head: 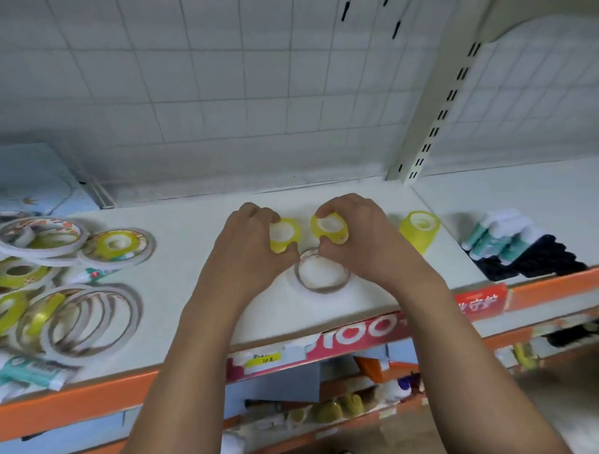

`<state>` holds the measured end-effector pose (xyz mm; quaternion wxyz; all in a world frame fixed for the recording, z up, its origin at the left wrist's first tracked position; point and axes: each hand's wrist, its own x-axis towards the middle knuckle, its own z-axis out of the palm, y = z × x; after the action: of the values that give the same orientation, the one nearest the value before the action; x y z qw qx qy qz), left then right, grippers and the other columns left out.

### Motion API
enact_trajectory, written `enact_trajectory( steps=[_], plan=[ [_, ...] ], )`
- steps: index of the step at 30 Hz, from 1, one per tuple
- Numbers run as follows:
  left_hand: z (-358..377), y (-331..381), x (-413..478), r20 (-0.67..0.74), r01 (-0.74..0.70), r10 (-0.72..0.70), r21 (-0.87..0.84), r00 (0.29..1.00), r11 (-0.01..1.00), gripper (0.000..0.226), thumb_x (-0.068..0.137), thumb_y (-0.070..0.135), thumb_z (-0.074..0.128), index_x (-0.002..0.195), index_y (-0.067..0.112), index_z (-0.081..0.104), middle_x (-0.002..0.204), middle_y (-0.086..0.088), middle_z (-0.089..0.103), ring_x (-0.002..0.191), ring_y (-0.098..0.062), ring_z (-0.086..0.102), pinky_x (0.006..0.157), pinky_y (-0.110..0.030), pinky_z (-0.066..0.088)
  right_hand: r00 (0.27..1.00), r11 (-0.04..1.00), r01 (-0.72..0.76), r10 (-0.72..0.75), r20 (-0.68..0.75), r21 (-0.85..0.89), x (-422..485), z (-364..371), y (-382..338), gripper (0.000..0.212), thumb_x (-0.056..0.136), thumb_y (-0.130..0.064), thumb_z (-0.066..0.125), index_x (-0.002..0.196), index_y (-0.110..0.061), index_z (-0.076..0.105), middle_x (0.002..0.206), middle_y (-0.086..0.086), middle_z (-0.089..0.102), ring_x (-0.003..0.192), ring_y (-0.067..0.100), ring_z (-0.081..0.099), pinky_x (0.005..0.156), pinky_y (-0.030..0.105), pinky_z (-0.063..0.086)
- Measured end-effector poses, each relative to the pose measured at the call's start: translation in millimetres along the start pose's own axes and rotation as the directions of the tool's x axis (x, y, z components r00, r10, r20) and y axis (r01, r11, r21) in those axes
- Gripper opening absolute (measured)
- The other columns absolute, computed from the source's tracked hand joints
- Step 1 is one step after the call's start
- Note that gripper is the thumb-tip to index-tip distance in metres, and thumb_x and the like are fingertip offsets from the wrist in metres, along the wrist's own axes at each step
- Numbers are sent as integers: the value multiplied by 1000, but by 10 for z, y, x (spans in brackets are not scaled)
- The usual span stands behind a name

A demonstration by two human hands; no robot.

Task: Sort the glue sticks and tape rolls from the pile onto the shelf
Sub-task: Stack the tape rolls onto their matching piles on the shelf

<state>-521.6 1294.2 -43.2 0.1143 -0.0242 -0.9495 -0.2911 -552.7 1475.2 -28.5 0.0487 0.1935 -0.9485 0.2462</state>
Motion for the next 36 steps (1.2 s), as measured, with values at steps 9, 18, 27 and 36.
enact_trajectory(
  steps=[9, 18, 27, 36],
  plan=[
    [577, 803, 320, 41, -68, 69, -20, 997, 997, 50, 79, 36, 71, 122, 13, 60, 117, 1, 53, 113, -19, 51, 94, -29, 42, 992, 998, -63, 61, -107, -13, -154, -629, 939, 37, 77, -18, 70, 113, -20, 63, 118, -1, 57, 108, 20, 48, 78, 12, 24],
    [872, 1148, 414, 9, -2, 2, 0, 1000, 1000, 48, 79, 36, 72, 119, 13, 61, 116, -1, 55, 109, -21, 53, 92, -36, 46, 1000, 999, 2, -2, -6, 34, -163, -668, 1414, 46, 82, -26, 69, 126, -25, 56, 126, -4, 55, 117, 18, 45, 83, 13, 25],
    [947, 1400, 436, -44, 2, -3, -21, 999, 1000, 50, 77, 37, 72, 121, 14, 61, 116, -1, 56, 107, -22, 55, 93, -36, 46, 997, 996, 27, -33, 63, 88, -158, -682, 1657, 72, 81, -40, 73, 144, -26, 42, 139, -5, 45, 128, 16, 37, 93, 18, 26],
    [1182, 1663, 467, 55, -112, 112, -8, 992, 994, 51, 82, 34, 72, 127, 15, 58, 121, 1, 55, 114, -19, 49, 95, -29, 41, 994, 988, -11, -6, 107, 152, -243, -723, 1852, 52, 79, -39, 73, 128, -28, 56, 118, -8, 57, 110, 10, 52, 84, 25, 39]
  ],
)
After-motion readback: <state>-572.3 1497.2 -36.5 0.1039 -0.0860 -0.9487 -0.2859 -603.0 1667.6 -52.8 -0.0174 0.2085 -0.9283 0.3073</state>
